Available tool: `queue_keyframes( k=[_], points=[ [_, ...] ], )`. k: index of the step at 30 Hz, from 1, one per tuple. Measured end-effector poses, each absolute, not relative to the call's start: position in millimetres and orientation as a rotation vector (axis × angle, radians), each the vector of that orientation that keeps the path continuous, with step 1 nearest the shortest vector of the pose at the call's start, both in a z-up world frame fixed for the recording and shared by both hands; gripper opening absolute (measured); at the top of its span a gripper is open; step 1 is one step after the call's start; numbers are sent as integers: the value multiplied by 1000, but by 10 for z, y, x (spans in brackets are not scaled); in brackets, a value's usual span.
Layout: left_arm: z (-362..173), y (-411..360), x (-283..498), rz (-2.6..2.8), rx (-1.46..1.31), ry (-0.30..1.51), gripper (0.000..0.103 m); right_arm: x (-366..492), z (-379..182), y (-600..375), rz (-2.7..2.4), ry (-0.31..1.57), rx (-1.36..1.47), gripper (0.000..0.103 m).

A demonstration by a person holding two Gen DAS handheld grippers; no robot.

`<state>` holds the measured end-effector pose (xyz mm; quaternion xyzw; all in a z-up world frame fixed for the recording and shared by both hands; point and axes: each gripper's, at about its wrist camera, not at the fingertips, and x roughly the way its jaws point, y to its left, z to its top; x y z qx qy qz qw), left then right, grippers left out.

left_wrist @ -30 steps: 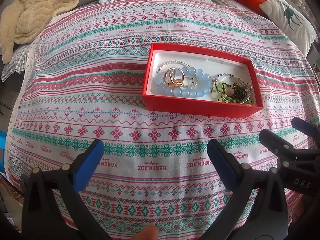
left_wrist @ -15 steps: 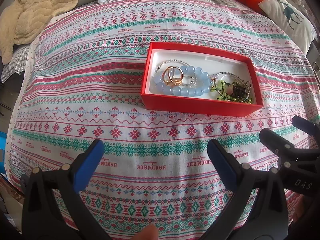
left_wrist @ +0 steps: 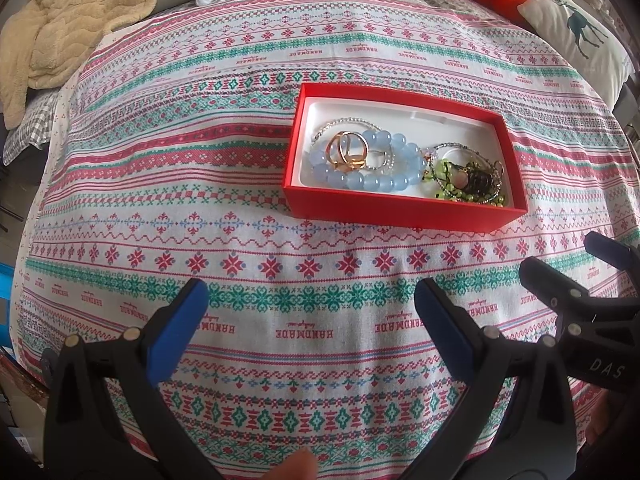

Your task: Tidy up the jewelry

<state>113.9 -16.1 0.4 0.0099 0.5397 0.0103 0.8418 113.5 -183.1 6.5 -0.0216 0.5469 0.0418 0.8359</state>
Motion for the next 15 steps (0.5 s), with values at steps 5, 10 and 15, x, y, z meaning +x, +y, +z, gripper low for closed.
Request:
queue_keyframes(
  k=[5, 10, 15],
  points=[
    [2, -149, 1136, 22, 20, 1140, 102, 1131, 62, -1829, 88, 1159, -46, 103],
    [-1, -141, 1130, 22, 21, 1140, 102, 1119, 43, -1821, 87, 1162, -50, 103],
    [-2, -136, 1127, 23, 20, 1140, 102, 1107, 34, -1817, 86, 1165, -53, 103]
  ],
)
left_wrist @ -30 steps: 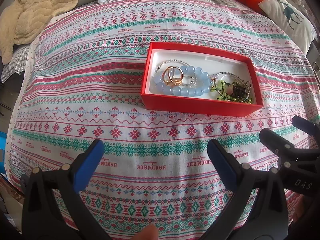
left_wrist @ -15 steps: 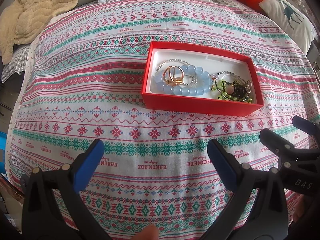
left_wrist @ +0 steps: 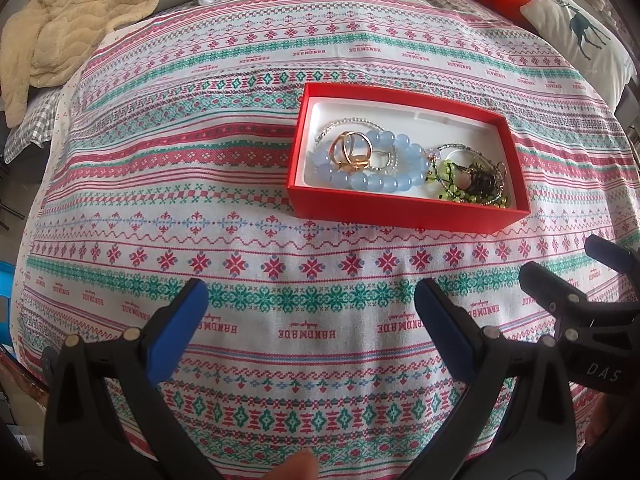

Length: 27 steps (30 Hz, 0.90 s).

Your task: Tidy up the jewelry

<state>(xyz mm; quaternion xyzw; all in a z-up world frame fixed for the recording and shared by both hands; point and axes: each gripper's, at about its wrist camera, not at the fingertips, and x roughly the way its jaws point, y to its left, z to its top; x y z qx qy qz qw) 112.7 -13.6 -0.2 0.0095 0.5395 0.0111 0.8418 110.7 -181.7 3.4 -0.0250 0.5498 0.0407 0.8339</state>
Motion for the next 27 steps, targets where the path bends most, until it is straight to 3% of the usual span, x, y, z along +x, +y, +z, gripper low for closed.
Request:
queue_keyframes(
  k=[27],
  points=[
    [17, -138, 1140, 29, 13, 1137, 102, 1131, 32, -1833, 81, 1166, -60, 103]
  ],
)
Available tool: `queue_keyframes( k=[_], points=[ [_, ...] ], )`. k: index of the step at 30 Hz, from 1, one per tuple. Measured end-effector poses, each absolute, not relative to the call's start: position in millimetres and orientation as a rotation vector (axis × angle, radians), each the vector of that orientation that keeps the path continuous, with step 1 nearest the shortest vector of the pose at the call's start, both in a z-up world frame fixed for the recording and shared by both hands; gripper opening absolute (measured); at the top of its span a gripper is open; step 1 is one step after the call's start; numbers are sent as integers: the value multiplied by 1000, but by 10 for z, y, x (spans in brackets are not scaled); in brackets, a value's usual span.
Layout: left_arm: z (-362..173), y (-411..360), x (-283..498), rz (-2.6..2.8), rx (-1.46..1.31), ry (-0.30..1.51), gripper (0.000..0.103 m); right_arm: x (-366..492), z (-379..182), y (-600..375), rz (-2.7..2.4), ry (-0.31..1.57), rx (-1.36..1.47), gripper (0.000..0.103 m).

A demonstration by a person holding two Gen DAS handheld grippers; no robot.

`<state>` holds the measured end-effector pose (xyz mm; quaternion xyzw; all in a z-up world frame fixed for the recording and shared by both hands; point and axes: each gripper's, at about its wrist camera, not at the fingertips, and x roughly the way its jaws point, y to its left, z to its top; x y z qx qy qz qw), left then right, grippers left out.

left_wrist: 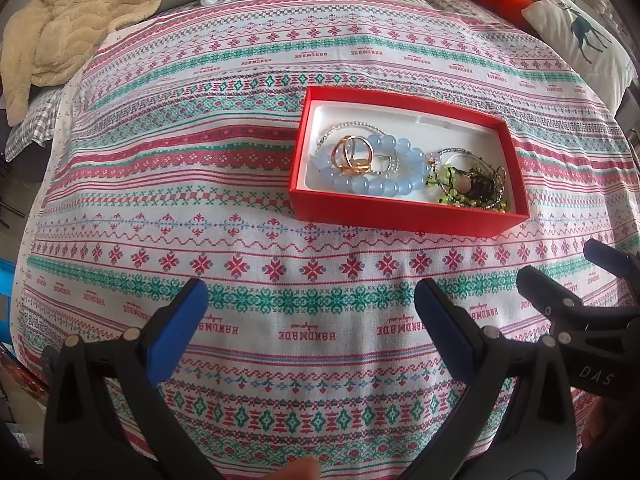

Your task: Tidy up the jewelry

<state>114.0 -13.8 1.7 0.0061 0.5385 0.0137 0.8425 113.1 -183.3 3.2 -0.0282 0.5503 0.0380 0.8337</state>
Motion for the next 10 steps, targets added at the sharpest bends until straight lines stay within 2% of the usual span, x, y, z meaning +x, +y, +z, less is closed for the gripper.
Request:
queue_keyframes(
  k=[10],
  points=[
    [42, -70, 992, 34, -4, 1099, 102, 999, 50, -1853, 84, 1150, -81, 103]
  ],
)
